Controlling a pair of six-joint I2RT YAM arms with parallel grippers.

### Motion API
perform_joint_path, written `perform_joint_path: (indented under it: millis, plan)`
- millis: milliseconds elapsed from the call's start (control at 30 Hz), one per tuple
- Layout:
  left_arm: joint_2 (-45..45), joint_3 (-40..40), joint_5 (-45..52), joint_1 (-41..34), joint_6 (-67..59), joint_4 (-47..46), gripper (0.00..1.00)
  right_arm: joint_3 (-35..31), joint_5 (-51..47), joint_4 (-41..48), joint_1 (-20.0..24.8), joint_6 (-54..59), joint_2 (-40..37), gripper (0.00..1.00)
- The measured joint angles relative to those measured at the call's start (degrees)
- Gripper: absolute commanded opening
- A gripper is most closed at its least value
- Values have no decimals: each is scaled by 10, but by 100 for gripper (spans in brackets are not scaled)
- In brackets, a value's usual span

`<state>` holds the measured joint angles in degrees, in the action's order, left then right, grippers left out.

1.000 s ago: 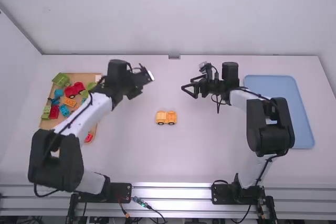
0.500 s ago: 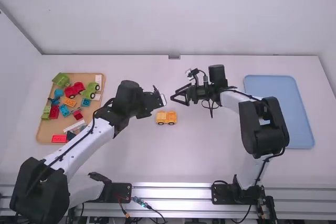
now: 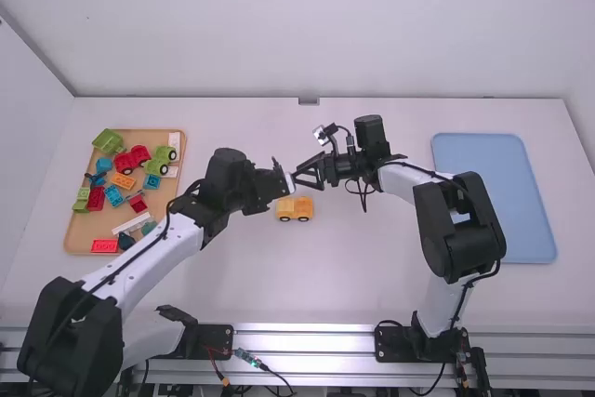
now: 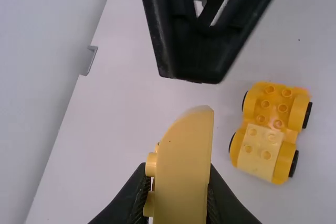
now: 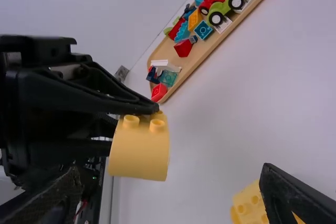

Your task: Assemble lego blocks to make yellow taxi

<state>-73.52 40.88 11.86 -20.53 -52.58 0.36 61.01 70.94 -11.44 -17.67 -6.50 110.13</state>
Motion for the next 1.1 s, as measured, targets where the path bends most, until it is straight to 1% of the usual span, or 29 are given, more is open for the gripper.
perform_joint_path:
  millis: [233, 433, 467, 500, 667, 833, 900, 933, 1100]
  plan:
    - [0, -11, 27, 0, 2, 54, 2, 0, -4, 0, -7, -9, 0, 85]
    - [0, -22, 30, 0, 2, 57, 2, 0, -19, -2, -29, -24, 0, 83]
    - [0, -23, 30, 0, 2, 56, 2, 0, -20, -4, -32, -26, 0, 81]
    - [0, -23, 30, 0, 2, 56, 2, 0, -20, -8, -33, -29, 0, 76]
    - [0, -23, 30, 0, 2, 56, 2, 0, -22, -14, -33, -41, 0, 66]
    - [0, -23, 29, 0, 2, 65, 2, 0, -23, -17, -35, -47, 0, 60]
    - [0, -23, 29, 0, 2, 68, 2, 0, -22, -17, -35, -50, 0, 59]
    - [0, -23, 29, 0, 2, 69, 2, 0, -21, -17, -36, -52, 0, 57]
    - [-1, -23, 28, 0, 2, 73, 2, 0, -16, -31, -36, -68, 0, 55]
